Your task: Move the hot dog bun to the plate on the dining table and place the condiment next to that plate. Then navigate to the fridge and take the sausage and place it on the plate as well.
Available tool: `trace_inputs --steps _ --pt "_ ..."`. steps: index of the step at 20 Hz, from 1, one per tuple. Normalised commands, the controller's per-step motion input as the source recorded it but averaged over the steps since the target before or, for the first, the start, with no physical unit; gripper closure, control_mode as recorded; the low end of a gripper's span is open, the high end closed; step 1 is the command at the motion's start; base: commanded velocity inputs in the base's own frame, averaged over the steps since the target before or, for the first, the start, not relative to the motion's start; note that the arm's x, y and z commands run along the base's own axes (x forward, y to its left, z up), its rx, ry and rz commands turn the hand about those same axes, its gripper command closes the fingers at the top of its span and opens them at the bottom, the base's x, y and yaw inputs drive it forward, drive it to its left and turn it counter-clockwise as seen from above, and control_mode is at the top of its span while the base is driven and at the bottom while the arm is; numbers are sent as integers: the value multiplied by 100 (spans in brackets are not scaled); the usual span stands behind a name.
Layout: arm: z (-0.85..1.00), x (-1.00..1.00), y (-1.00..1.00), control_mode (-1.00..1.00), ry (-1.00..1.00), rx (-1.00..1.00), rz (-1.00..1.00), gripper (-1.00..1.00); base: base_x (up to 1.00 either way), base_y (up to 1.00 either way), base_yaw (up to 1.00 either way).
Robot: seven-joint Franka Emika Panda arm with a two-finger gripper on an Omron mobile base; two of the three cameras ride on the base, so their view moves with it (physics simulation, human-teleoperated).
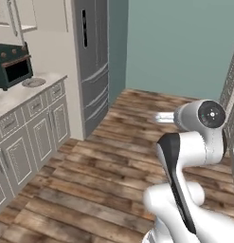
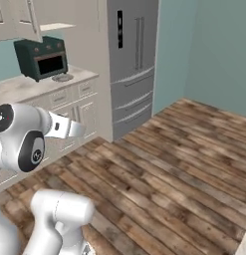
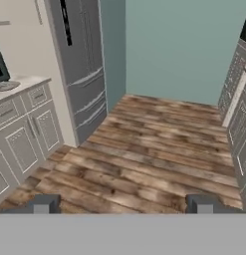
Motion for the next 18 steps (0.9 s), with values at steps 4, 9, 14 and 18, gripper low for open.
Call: trace_inputs --steps 4,9,14,18 --pt "0 0 0 100 0 0 0 -100 100 0 16" --pt "0 0 0 100 0 0 0 -100 100 0 27" --pt "0 0 0 100 0 0 0 -100 77 -8 50" --pt "0 0 0 100 0 0 0 -100 68 -21 61"
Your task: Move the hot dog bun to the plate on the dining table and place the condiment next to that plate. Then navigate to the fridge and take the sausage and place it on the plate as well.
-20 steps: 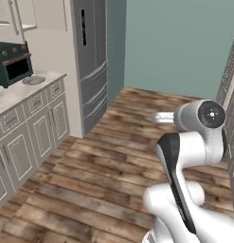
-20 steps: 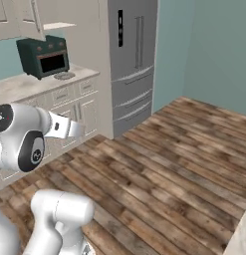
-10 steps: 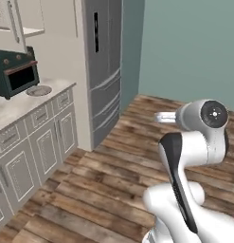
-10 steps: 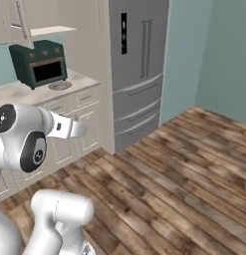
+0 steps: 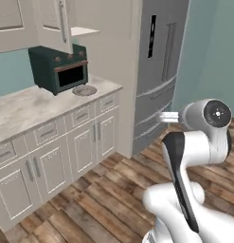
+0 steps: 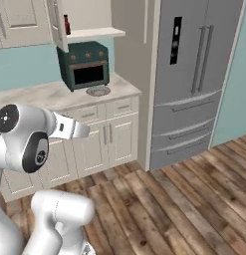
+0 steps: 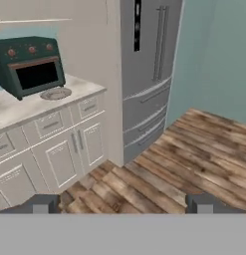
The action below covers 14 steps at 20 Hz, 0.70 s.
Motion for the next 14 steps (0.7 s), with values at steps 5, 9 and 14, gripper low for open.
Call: trace_inputs --steps 5,9,14 --pt "0 0 0 100 0 0 0 -100 84 -26 49" --pt "0 0 0 100 0 0 0 -100 93 -44 26" --pt "0 0 0 100 0 0 0 -100 95 -46 18"
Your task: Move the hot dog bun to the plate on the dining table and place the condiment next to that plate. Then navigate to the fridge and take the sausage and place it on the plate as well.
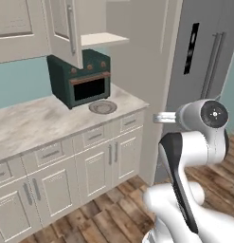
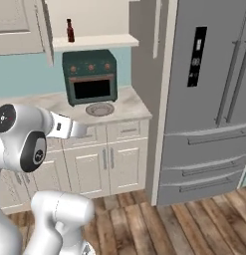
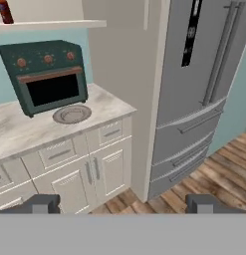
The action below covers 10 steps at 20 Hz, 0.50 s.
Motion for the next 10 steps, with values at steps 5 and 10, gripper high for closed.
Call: trace_inputs --steps 5,10 --pt "0 0 0 100 0 0 0 -100 74 -41 25" --pt "0 0 0 100 0 0 0 -100 41 -35 33"
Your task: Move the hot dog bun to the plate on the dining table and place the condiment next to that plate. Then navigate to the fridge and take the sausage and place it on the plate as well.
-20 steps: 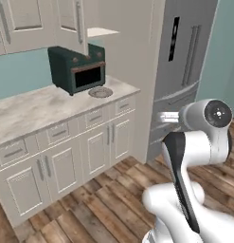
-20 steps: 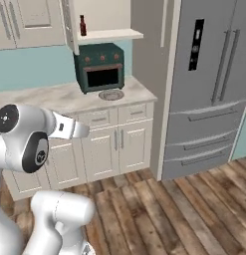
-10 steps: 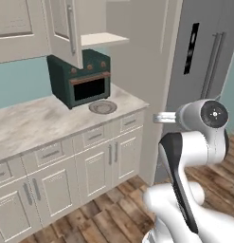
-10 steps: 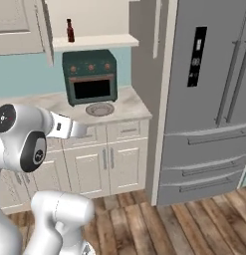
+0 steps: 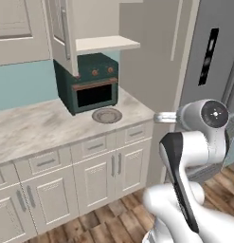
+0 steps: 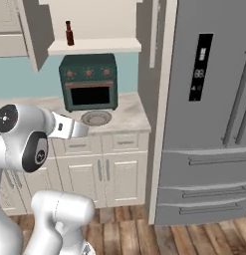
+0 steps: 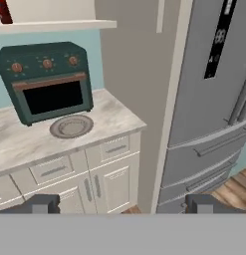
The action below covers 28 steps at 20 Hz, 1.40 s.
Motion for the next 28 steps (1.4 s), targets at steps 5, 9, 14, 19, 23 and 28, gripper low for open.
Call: trace_inputs --steps 5,9,14,19,23,28 --pt "0 0 0 100 0 0 0 -100 25 -18 32" --pt "0 0 0 100 0 0 0 -100 54 -8 24" --pt "0 0 0 100 0 0 0 -100 60 -28 22" --pt "0 0 0 100 0 0 0 -100 47 -45 18" --pt "0 0 0 100 0 0 0 -100 52 -45 16" --pt "0 0 0 100 0 0 0 -100 61 -34 19"
